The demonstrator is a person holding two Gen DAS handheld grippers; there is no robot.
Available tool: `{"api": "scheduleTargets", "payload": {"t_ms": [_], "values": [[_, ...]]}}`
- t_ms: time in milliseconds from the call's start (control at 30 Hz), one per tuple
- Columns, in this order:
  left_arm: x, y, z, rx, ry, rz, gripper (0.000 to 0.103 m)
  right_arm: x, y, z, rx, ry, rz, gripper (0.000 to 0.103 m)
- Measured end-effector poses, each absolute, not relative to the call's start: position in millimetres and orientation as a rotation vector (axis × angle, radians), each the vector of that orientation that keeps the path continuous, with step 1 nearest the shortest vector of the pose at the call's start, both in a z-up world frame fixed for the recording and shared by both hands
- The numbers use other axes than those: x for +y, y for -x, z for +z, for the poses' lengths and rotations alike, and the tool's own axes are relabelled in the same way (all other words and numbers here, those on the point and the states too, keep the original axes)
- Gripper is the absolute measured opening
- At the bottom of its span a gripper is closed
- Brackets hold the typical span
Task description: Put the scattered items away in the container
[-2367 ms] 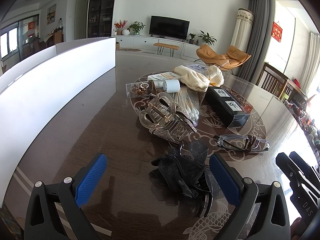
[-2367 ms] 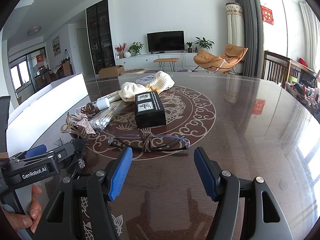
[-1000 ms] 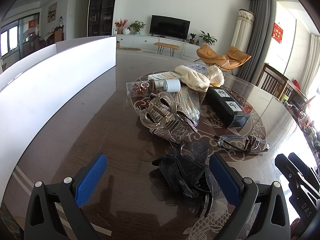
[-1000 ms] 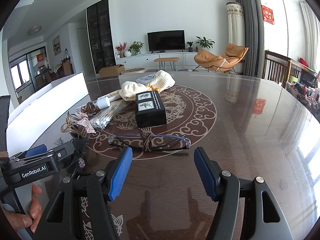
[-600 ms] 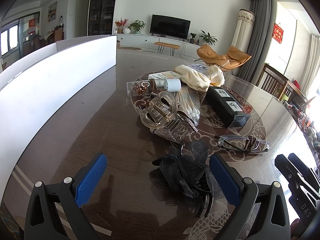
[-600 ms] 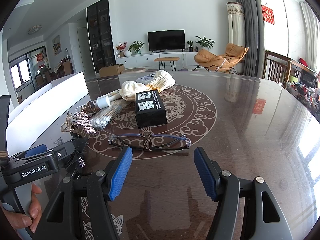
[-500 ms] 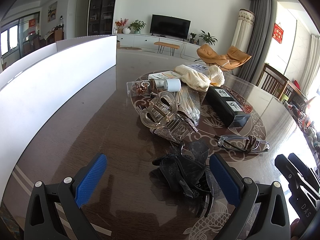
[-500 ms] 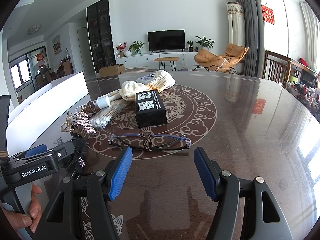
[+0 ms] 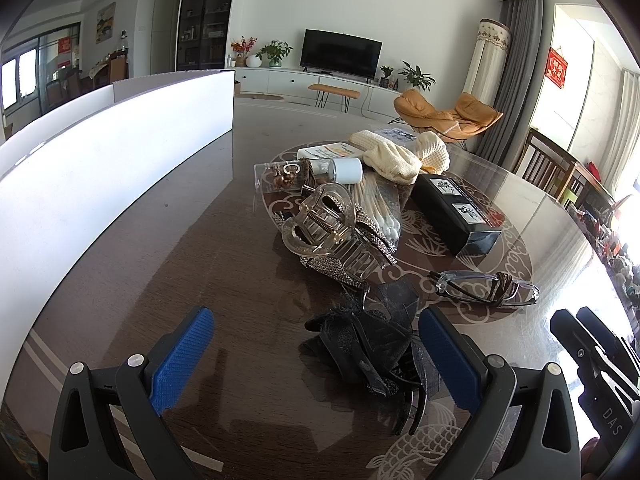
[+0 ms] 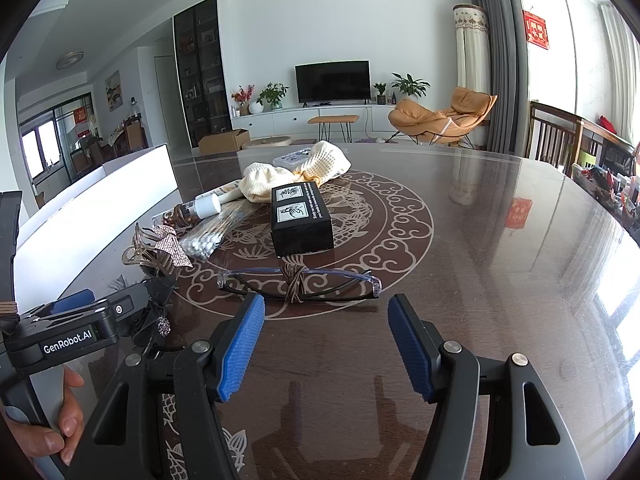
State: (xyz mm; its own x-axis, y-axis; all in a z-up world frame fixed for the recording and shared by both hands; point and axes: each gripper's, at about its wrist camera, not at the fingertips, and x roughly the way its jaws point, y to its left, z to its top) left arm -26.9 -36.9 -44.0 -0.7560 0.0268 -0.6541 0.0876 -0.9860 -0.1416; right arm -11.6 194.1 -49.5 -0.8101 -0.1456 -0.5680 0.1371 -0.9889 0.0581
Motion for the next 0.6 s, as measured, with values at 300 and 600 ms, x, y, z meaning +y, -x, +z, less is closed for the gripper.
{"api": "scheduleTargets", "payload": {"t_ms": [300,600], "values": [[-37.4,26.9,-44.1,0.256,-1.084,-2.903,0.103,194.0,11.4,-49.5,-0.022,-0.898,-2.855,0.065],[-35.6,25.4,-42.4,0.252,-1.084,-2.908,0.103,194.8,11.4,-49.5,-0.034,-0.898,-2.852,0.065]]}}
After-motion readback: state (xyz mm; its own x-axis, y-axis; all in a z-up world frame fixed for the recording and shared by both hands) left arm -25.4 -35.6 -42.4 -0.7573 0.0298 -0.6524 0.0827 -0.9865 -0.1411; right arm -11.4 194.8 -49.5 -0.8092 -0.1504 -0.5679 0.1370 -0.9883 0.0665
